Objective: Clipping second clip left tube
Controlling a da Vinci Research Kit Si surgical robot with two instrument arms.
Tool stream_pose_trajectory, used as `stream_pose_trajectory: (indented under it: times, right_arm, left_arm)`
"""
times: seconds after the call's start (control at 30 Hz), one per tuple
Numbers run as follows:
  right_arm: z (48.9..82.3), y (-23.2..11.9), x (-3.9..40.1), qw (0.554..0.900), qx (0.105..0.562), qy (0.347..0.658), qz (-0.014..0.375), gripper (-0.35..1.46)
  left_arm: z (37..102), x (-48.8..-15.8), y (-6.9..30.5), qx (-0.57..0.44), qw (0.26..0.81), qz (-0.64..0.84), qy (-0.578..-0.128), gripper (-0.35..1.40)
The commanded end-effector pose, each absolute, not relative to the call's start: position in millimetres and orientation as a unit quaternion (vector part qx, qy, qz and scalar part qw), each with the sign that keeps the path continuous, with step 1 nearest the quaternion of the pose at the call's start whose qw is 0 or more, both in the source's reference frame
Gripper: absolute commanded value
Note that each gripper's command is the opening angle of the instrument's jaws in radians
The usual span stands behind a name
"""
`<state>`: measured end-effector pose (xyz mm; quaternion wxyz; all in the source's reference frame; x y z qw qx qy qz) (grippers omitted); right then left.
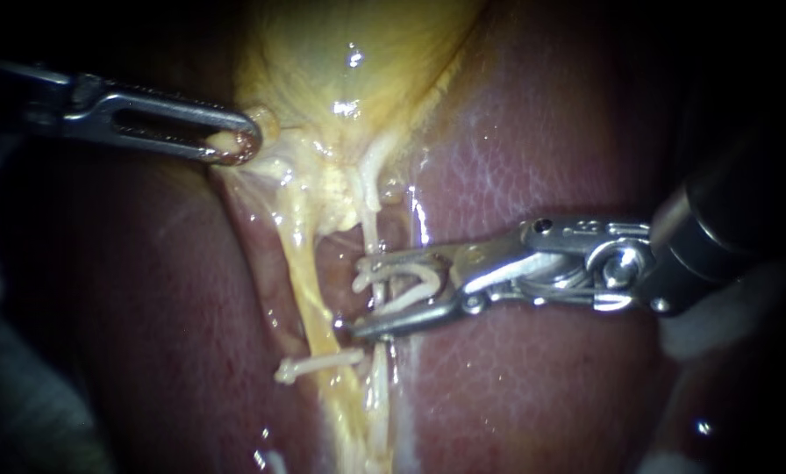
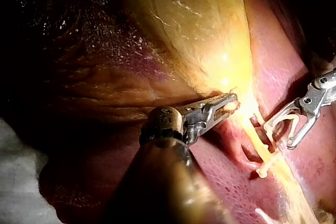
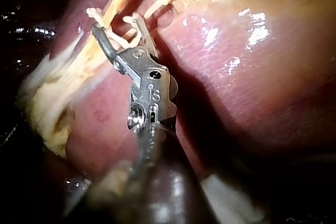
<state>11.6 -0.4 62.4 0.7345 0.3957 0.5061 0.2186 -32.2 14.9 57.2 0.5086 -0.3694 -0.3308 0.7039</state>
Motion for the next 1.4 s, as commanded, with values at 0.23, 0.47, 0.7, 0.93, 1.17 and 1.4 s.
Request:
stream_pose_trajectory:
  times: [0.23, 0.47, 0.7, 0.93, 1.17, 1.4]
  right_arm:
    - [62.6, -0.7, 12.0, 0.701, 0.447, 0.495, 0.252, 0.48]
    - [64.2, -0.7, 12.4, 0.693, 0.460, 0.484, 0.272, 0.49]
    - [66.8, -1.4, 12.5, 0.693, 0.463, 0.476, 0.282, 0.49]
    - [69.3, -1.8, 12.6, 0.703, 0.458, 0.464, 0.284, 0.49]
    - [70.3, -2.0, 13.6, 0.696, 0.460, 0.468, 0.291, 0.49]
    - [70.9, -2.6, 15.2, 0.676, 0.473, 0.480, 0.298, 0.49]
  left_arm:
    - [57.2, -32.2, 14.9, -0.369, 0.509, 0.704, -0.331, -0.35]
    - [57.2, -32.2, 14.9, -0.369, 0.509, 0.704, -0.331, -0.35]
    - [57.2, -32.2, 14.9, -0.369, 0.509, 0.704, -0.331, -0.35]
    - [57.2, -32.2, 14.9, -0.369, 0.509, 0.704, -0.331, -0.35]
    - [57.2, -32.2, 14.9, -0.369, 0.509, 0.704, -0.331, -0.35]
    - [57.2, -32.2, 14.9, -0.369, 0.509, 0.704, -0.331, -0.35]
